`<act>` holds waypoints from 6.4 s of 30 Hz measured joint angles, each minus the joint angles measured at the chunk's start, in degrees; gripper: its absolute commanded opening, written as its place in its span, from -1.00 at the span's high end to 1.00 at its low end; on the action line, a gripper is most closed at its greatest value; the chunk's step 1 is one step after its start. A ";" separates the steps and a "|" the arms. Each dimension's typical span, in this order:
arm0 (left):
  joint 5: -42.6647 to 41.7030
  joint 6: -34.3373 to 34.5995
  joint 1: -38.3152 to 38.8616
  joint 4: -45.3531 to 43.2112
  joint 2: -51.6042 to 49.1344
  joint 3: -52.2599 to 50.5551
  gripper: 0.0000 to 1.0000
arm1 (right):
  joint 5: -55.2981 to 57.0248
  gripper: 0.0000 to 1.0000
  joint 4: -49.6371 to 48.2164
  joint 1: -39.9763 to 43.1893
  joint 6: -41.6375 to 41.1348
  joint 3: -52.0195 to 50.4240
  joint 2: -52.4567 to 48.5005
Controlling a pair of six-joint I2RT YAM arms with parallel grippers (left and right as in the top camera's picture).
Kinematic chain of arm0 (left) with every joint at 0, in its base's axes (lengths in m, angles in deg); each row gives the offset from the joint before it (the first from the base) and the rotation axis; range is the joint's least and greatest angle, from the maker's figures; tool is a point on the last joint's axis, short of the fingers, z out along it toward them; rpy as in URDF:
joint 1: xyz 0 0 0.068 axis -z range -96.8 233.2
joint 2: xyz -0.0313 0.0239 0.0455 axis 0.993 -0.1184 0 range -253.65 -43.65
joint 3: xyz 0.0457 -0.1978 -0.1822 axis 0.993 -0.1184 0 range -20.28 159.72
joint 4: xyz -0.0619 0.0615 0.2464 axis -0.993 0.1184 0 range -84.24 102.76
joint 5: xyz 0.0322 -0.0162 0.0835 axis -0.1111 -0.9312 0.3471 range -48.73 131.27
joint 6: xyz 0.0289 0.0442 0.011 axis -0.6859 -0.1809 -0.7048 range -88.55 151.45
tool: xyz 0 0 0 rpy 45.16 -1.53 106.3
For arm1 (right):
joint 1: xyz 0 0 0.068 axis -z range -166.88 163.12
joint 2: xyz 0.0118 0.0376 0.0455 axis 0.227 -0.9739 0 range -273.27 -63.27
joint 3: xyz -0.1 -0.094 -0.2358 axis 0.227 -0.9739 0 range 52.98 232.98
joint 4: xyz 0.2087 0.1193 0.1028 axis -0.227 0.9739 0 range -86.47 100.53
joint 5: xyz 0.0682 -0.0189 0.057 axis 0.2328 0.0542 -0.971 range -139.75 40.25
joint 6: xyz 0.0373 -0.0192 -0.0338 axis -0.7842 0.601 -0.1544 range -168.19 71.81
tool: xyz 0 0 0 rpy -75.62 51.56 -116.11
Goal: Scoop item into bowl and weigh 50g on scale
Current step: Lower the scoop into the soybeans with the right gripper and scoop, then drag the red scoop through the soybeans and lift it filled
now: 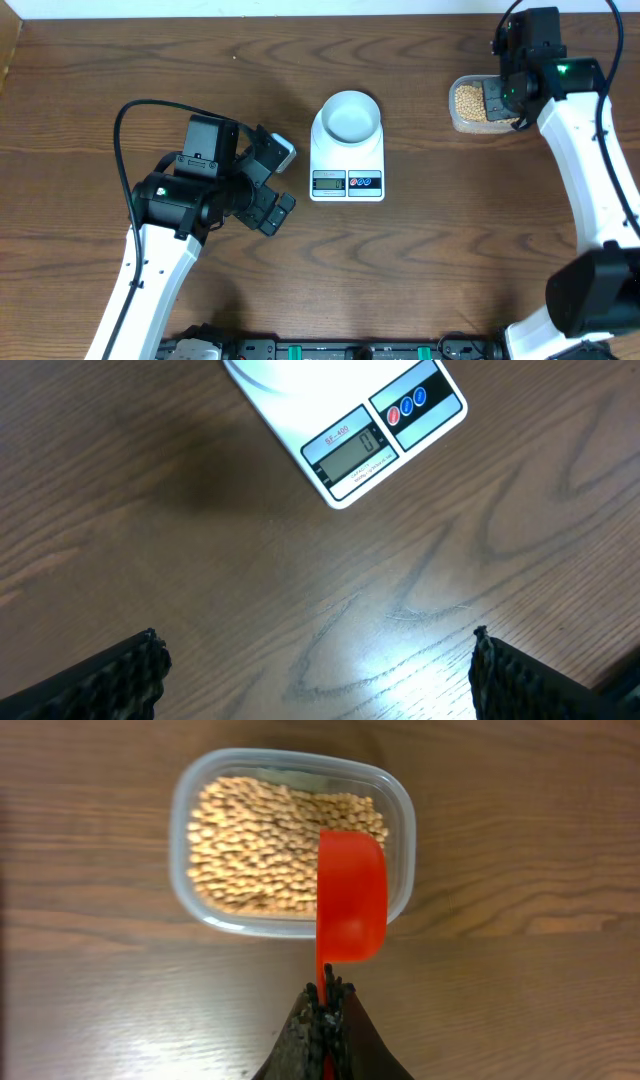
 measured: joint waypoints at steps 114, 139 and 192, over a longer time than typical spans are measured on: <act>0.00 0.00 0.00 0.00 0.00 0.00 -0.96 | -39.43 0.97 1.95 17.38 7.41 1.51 -14.93; 0.00 0.00 0.00 0.00 0.00 0.00 -0.96 | -54.77 0.98 2.56 21.20 8.96 1.90 -20.94; 0.00 0.00 0.00 0.00 0.00 0.00 -0.96 | -70.25 0.98 -0.94 29.05 5.81 1.05 -25.07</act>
